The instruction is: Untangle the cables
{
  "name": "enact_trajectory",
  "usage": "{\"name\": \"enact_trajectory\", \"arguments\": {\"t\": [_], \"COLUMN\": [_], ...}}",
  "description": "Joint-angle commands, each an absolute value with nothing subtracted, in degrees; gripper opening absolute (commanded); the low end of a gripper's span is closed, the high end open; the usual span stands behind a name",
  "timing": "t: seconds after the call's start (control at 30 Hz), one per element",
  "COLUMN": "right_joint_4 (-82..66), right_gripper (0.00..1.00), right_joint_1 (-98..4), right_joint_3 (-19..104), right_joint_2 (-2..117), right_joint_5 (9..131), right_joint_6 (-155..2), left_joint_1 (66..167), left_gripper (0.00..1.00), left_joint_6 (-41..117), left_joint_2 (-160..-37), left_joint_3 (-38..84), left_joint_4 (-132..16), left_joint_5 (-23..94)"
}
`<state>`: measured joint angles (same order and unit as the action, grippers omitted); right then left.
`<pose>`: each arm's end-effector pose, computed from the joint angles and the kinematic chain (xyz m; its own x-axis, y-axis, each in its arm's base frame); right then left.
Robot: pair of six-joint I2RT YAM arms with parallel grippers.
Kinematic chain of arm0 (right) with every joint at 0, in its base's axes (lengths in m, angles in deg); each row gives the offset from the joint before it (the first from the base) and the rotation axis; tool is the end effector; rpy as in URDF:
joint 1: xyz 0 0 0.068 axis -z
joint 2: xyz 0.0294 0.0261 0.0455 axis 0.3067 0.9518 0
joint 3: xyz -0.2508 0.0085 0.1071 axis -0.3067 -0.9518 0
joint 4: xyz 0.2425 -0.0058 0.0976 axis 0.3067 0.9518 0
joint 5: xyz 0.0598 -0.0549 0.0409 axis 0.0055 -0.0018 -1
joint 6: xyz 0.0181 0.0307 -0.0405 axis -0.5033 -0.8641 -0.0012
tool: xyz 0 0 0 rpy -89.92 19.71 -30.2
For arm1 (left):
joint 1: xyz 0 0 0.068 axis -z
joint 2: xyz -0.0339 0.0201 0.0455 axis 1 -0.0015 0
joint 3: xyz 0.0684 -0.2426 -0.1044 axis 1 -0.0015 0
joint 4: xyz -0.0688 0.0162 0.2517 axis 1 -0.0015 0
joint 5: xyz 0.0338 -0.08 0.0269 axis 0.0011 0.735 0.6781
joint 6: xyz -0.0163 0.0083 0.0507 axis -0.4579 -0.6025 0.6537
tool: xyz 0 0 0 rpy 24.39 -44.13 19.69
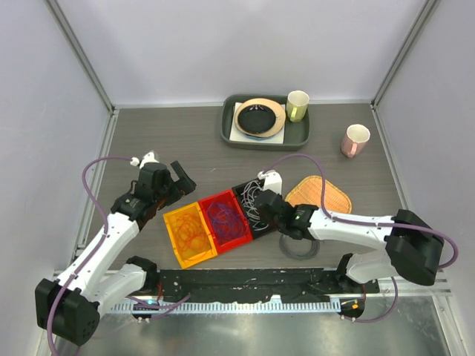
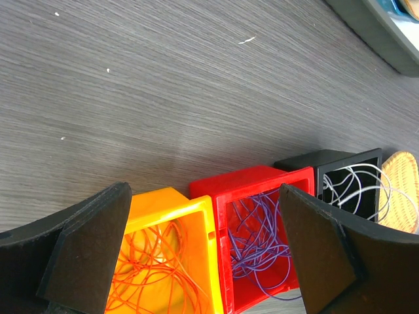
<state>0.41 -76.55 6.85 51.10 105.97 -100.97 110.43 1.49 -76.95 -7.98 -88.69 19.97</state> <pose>0.1505 0.2149 0.2025 -0.6078 -0.1267 -0.7839 -0.3062 0.9482 0.0842 0.1874 -0.0652 0.2608 -0.6031 -0.5605 -0.5675 -0.2820 0.8154 -0.5056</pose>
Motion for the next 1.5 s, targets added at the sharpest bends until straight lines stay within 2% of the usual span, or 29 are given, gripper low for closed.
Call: {"name": "enact_trajectory", "arguments": {"t": [0.0,0.03,0.27,0.37,0.4,0.67,0.87,1.17,1.47], "right_joint_4": [-0.6,-0.3,2.7,4.9,5.5,11.5,12.9,12.7,6.1], "right_gripper": [0.16,0.31,0.57,0.85,0.89,0.92,0.93,0.94,0.95], "right_joint_1": [-76.7,-76.7,-76.7,-76.7,-76.6,-76.6,-75.5,-64.9,-60.1], "right_joint_3": [8.4,8.7,11.2,12.2,12.9,15.4,16.4,15.2,9.9], "right_joint_2": [53.5,53.7,49.5,46.3,45.4,37.9,36.4,36.2,32.0], "right_joint_5": [106.6,106.4,105.9,106.6,107.4,113.0,121.6,119.5,114.9], "right_joint_6": [-104.9,-104.7,-103.2,-102.3,-102.0,-102.1,-101.7,-103.9,-103.4], "left_joint_1": [110.1,110.1,110.2,110.2,110.2,110.2,109.5,109.1,108.6], "left_gripper": [1.0,1.0,1.0,1.0,1.0,1.0,1.0,1.0,1.0], "left_joint_6": [0.9,0.7,0.4,0.4,0.5,1.0,2.3,3.0,3.4], "left_joint_2": [-77.1,-77.2,-76.3,-75.9,-75.8,-76.7,-81.5,-85.3,-85.7], "left_joint_3": [-7.6,-7.5,-6.8,-6.6,-6.4,-5.2,-1.7,1.1,1.3], "left_joint_4": [-87.9,-88.1,-89.8,-90.2,-90.3,-90.9,-92.4,-91.6,-91.7], "left_joint_5": [20.6,20.7,21.0,20.9,20.9,20.7,22.6,23.5,23.9]}}
